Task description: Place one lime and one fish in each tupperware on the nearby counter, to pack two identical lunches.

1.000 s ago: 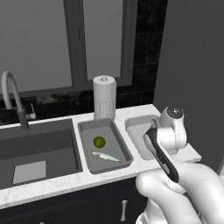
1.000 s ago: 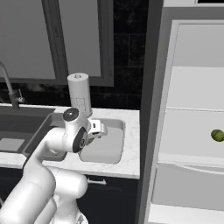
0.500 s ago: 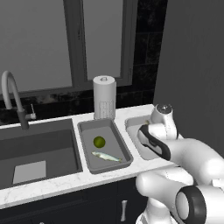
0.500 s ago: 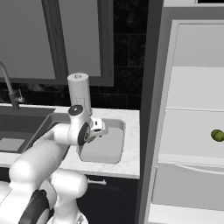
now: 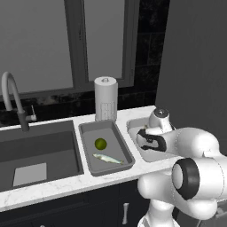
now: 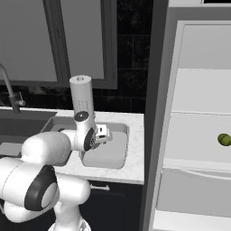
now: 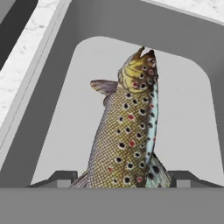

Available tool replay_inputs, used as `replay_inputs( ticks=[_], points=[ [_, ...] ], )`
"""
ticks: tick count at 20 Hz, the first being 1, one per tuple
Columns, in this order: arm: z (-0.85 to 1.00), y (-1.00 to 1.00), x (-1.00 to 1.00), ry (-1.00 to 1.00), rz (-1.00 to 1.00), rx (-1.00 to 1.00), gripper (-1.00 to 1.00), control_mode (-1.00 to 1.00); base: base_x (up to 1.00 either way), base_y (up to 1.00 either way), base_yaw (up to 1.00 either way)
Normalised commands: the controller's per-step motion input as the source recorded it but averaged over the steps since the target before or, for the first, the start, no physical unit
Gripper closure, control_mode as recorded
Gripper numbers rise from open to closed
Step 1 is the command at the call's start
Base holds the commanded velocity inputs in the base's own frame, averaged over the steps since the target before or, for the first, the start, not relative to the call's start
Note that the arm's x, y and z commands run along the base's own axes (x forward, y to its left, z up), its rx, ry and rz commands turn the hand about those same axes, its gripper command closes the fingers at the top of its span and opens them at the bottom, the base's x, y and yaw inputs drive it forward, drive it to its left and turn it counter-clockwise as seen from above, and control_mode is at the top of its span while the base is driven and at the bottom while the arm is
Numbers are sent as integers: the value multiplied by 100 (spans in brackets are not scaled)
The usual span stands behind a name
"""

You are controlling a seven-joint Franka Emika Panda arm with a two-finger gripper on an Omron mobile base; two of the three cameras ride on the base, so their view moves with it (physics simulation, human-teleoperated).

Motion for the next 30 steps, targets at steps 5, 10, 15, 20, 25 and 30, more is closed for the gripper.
replay_inputs(
  ticks=[5,10,15,20,25,30],
  points=[
    [-4,0,9,0,0,0,-100,-100,0,0,0],
    [23,0,-6,0,0,0,-100,-100,0,0,0],
    [1,0,5,1,0,0,-100,-100,0,0,0],
    [35,7,-41,-4,0,0,-100,-100,0,0,0],
    [89,2,-100,-15,0,0,-100,-100,0,0,0],
    [41,0,-100,-8,0,0,-100,-100,0,0,0]
  ],
)
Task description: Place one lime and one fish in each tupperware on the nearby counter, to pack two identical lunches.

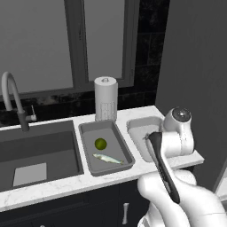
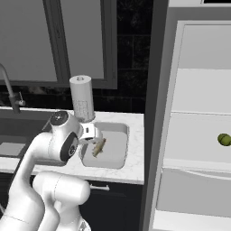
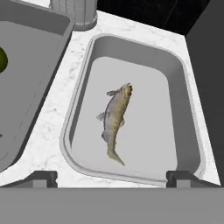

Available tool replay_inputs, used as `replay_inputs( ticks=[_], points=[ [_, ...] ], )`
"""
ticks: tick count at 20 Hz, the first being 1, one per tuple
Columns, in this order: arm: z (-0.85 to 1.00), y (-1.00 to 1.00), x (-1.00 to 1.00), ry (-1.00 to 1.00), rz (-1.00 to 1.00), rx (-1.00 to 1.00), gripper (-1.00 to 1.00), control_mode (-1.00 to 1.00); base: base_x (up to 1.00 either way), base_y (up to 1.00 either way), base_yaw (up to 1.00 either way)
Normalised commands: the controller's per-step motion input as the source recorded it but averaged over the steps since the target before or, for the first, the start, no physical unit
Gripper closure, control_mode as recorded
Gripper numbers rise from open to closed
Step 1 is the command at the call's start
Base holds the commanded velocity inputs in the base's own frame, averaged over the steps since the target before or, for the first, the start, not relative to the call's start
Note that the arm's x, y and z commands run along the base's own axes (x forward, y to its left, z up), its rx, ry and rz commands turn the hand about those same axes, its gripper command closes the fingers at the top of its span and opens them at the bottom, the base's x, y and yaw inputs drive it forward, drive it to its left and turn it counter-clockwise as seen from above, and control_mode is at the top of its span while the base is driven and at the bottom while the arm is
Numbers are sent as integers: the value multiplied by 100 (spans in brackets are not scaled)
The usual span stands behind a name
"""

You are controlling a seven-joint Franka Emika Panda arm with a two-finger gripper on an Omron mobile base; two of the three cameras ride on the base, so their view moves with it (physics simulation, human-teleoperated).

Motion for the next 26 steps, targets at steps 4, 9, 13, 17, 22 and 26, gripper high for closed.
replay_inputs(
  ticks=[4,9,13,17,22,26],
  points=[
    [7,0,-100,-9,0,0,-100,-100,0,0,0],
    [2,10,-100,-11,0,0,-100,-100,0,0,0],
    [-18,28,-70,-5,0,0,-100,100,-24,13,0],
    [0,0,0,0,0,0,-100,100,-100,33,0],
    [0,0,0,0,0,0,-100,100,-100,-41,-3],
    [0,0,0,0,0,0,-100,100,-91,-100,-7]
  ],
)
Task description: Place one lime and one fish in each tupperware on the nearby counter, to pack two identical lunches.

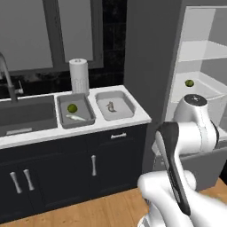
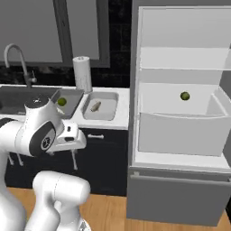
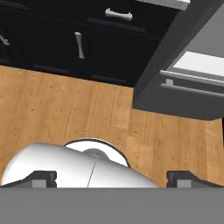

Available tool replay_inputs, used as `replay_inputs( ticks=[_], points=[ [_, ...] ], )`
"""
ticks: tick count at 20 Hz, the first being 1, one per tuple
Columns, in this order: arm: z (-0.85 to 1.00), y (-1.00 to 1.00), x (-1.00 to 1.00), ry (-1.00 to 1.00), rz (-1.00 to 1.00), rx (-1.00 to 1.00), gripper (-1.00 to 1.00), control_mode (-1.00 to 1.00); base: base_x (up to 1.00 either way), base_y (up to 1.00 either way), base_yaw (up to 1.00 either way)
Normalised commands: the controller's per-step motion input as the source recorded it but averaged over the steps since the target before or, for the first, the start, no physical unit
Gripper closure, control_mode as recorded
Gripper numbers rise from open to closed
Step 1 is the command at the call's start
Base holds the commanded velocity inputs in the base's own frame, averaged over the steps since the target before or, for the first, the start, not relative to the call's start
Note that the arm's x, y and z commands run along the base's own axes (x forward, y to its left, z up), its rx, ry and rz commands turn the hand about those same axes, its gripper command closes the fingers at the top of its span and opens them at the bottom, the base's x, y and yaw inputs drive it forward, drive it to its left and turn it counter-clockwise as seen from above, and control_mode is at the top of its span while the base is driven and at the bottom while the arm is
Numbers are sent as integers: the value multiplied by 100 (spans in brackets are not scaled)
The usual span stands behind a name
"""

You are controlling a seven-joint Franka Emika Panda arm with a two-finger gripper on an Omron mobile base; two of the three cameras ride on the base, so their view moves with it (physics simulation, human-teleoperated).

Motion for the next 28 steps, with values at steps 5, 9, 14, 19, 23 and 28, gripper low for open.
replay_inputs(
  ticks=[5,9,14,19,23,28],
  points=[
    [0,0,0,0,0,0,-100,100,-33,-100,-1],
    [0,0,0,0,0,0,-100,100,13,-98,1],
    [0,0,0,0,0,0,-100,100,59,-68,5],
    [0,0,0,0,0,0,-100,100,69,-18,5],
    [0,0,0,0,0,0,-100,100,54,-28,6],
    [0,0,0,0,0,0,-100,100,22,-52,9]
  ],
)
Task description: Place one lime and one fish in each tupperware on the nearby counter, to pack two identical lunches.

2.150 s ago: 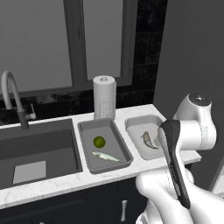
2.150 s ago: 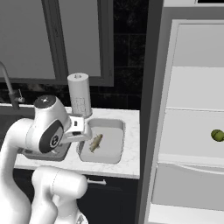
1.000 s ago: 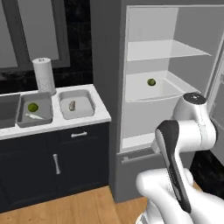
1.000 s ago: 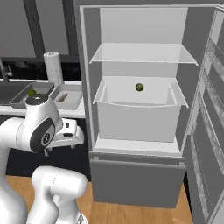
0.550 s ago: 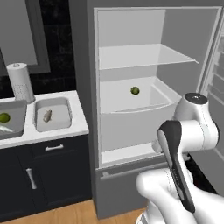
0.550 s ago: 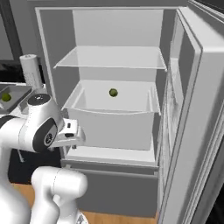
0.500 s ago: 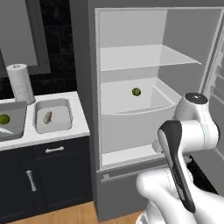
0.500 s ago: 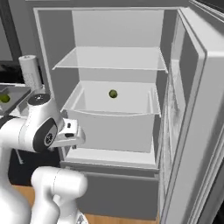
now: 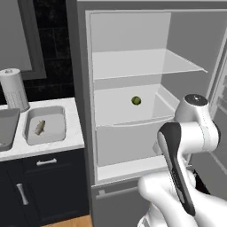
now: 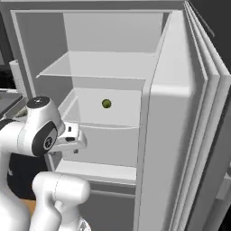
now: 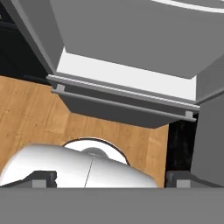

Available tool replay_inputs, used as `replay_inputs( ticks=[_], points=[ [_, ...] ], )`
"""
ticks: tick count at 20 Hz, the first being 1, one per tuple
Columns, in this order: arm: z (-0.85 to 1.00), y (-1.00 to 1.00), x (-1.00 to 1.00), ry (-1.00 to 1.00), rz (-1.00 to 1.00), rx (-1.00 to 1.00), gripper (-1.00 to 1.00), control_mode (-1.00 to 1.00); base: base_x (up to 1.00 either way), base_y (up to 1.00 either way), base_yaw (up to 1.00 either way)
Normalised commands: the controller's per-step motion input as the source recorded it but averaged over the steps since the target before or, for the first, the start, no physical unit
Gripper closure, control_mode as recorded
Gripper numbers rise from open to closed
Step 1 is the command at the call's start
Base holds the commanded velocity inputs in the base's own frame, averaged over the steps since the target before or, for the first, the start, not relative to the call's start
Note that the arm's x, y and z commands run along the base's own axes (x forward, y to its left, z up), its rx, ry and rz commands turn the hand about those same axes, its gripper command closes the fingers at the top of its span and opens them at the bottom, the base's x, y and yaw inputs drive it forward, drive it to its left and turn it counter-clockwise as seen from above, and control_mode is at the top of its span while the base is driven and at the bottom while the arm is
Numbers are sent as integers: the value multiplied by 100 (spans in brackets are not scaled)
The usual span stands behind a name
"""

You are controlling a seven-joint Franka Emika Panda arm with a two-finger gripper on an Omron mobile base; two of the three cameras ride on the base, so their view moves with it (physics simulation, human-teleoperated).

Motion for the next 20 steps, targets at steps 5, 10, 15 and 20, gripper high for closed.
replay_inputs(
  ticks=[5,10,15,20],
  points=[
    [0,0,0,0,0,0,-100,100,29,-20,4],
    [-8,1,26,-2,0,0,-100,-100,36,3,0],
    [-2,0,77,-9,0,0,-100,-100,0,0,0],
    [-1,0,85,-13,0,0,-100,-100,0,0,0]
  ],
)
